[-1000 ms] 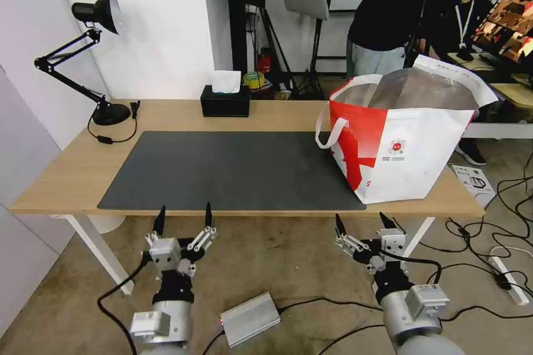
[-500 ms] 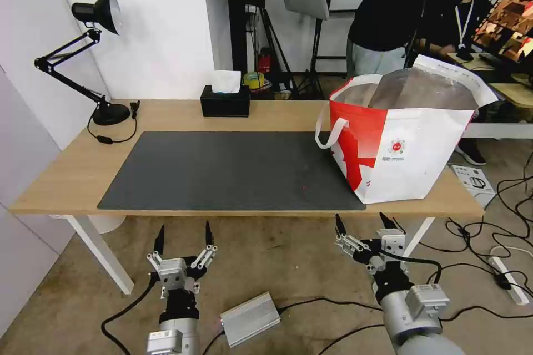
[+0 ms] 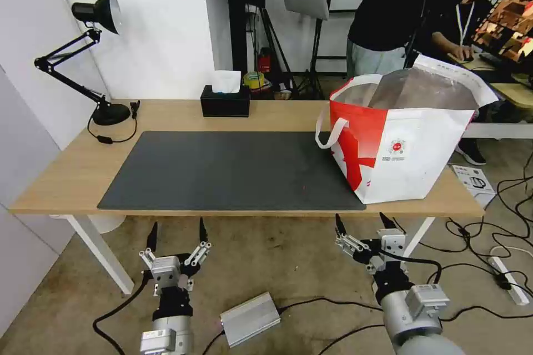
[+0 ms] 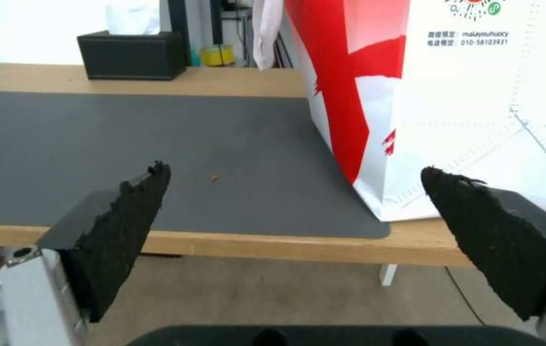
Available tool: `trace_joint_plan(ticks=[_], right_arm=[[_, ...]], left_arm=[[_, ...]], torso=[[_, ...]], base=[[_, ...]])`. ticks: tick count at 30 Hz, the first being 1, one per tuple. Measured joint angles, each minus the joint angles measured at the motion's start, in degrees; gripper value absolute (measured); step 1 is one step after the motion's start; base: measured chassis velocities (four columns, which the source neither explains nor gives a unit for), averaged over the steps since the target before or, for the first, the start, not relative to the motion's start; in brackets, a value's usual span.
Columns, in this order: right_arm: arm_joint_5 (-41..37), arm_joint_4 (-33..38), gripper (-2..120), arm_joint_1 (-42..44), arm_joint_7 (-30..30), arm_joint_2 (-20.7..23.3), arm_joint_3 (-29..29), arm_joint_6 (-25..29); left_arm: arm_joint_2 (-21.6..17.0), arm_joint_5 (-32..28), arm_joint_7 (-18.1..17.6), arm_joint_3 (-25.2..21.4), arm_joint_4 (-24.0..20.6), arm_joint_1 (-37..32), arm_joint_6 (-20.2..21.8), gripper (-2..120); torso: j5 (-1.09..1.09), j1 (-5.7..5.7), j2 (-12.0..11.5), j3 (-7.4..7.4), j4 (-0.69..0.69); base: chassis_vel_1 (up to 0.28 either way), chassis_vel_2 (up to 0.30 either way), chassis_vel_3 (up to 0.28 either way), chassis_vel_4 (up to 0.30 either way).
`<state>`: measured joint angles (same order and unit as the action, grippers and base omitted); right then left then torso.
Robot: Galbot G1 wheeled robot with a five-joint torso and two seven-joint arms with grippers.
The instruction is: Pick up the trash from the table and place it into the takeout bag.
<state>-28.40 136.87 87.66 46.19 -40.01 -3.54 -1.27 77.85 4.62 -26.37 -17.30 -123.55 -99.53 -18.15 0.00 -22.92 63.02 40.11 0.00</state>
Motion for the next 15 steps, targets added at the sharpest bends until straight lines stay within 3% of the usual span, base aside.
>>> trace_joint_plan(ticks=[15], right_arm=[[0.0,0.0,100,0.0,0.0,0.0,0.0,0.0]], left_arm=[[0.01,0.36,0.0,-0.18,-0.02,0.04,-0.07,100]], torso=[[0.0,0.0,0.0,0.0,0.0]], base=[[0.0,0.0,0.0,0.0]])
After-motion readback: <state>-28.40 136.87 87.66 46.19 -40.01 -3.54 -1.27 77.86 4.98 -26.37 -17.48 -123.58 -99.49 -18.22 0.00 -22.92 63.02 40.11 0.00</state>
